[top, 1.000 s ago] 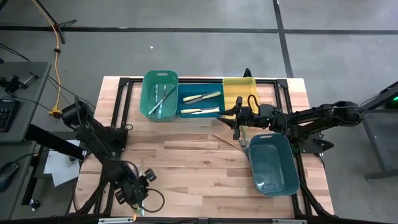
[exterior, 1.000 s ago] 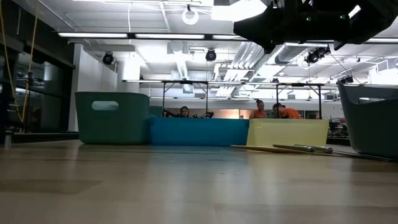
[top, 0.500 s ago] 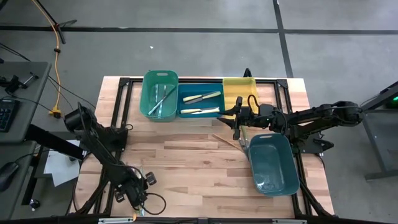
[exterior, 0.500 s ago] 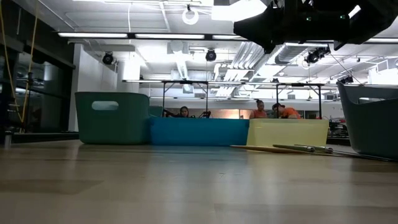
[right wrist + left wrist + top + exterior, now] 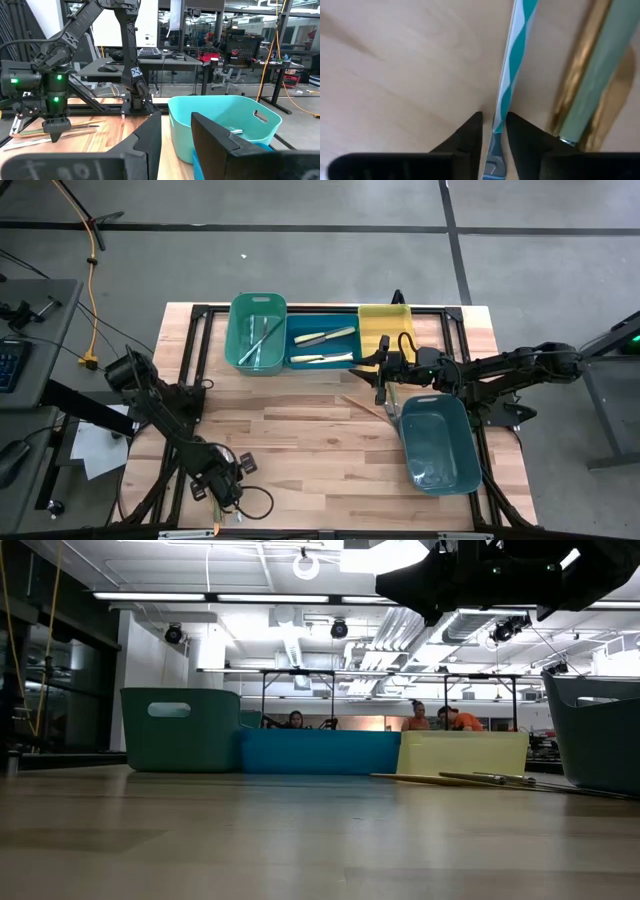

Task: Sort silverware by color (type)
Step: Put the blue knife into the green bin

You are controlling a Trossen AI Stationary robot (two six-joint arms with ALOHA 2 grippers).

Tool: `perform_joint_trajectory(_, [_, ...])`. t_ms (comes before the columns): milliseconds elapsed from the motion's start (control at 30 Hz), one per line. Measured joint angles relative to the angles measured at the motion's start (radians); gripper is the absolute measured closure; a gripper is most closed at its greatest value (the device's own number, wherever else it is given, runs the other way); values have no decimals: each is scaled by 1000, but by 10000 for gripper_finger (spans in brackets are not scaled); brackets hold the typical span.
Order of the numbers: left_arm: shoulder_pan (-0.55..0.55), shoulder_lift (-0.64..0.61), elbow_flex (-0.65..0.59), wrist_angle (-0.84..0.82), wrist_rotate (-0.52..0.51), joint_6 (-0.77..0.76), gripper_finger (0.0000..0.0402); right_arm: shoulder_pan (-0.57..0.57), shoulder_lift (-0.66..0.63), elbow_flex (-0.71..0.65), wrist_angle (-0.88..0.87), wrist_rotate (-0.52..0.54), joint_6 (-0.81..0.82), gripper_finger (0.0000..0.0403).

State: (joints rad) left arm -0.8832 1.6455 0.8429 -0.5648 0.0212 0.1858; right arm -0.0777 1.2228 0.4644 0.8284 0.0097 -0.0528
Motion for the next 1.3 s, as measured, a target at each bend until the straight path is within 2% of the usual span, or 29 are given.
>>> perform_joint_trajectory(133, [16, 0, 0, 1, 3, 0, 378, 0, 0, 0, 0, 0, 0, 300])
perform_joint_trajectory(200, [26, -1, 0, 1, 7, 2, 391, 0, 0, 0, 0, 0, 0, 300])
perform_joint_trajectory(433, [106, -2, -9, -1, -6, 83, 392, 0, 0, 0, 0, 1, 0, 300])
perform_joint_trajectory(733, [297, -32, -15, 3, -73, 233, 396, 0, 0, 0, 0, 5, 0, 300])
perform_joint_trajectory(900, [399, -73, -15, 85, -61, 244, 396, 0, 0, 0, -3, 5, 0, 300])
perform_joint_trajectory(1133, [489, -122, -14, 230, -58, 304, 397, 0, 0, 0, -16, 4, 0, 300])
perform_joint_trajectory(1300, [545, -177, -13, 259, -63, 317, 397, 0, 0, 0, -24, 4, 0, 300])
